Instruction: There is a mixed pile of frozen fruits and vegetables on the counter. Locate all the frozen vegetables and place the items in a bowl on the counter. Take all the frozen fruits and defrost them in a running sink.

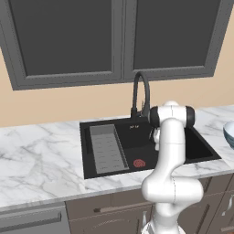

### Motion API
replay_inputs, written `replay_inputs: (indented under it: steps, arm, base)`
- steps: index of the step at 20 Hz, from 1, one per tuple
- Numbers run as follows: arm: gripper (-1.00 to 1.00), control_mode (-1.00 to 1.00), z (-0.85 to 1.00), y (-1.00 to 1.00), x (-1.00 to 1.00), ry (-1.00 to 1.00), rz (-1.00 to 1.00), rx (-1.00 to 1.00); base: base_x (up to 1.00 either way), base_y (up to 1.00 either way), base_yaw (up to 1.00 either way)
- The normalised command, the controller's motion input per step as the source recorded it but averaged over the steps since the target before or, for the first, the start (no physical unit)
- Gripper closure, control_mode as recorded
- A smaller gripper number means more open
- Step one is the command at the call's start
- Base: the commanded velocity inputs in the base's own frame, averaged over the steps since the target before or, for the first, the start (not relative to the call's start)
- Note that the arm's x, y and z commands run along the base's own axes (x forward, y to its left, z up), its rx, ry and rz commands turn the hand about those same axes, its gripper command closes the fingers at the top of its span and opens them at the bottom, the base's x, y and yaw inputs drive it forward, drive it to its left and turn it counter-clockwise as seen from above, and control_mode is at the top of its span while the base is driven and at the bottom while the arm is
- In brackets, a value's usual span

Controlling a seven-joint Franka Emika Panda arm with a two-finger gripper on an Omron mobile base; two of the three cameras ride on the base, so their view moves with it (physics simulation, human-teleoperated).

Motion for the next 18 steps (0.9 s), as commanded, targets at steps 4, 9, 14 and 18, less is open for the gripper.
replay_inputs:
  steps: [4, 9, 14, 18]
  arm:
    - [-1.0, -1.0, -0.17, -0.05, 0.08, -0.04, 0.0, 0.0]
    - [-1.0, -1.0, -0.1, -0.01, 0.07, -0.01, 0.0, 0.0]
    - [-1.0, -1.0, 0.31, 0.08, -0.03, 0.0, -0.02, 0.0]
    - [-1.0, -1.0, 0.38, 0.13, -0.15, -0.08, 0.0, 0.0]
  base:
    - [0.0, 0.0, 0.0]
    - [0.0, 0.0, 0.0]
    - [0.0, 0.0, 0.0]
    - [0.0, 0.0, 0.0]
